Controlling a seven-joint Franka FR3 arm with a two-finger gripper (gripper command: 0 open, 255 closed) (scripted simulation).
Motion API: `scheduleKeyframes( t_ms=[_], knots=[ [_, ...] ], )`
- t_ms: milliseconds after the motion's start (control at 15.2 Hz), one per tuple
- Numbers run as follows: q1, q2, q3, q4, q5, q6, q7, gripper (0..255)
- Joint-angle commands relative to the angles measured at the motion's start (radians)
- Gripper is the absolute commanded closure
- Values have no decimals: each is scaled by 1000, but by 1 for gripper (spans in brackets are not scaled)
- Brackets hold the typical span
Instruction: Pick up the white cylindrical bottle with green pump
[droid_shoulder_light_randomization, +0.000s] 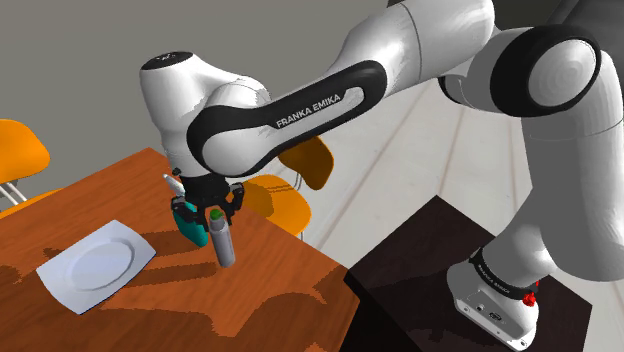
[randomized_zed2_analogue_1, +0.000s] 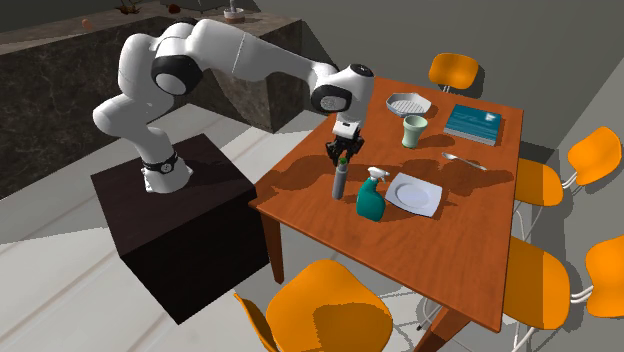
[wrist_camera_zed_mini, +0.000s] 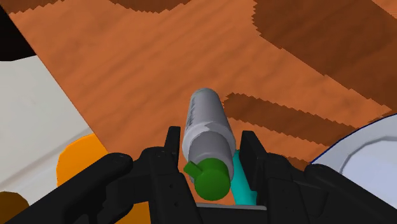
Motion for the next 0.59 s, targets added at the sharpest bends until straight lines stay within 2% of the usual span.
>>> scheduleKeyframes(
  t_ms=[0, 528],
  knots=[
    [-2, -11, 4, 9, 6, -20, -3, 255],
    [-4, -42, 15, 45, 22, -84, -10, 255]
  ],
)
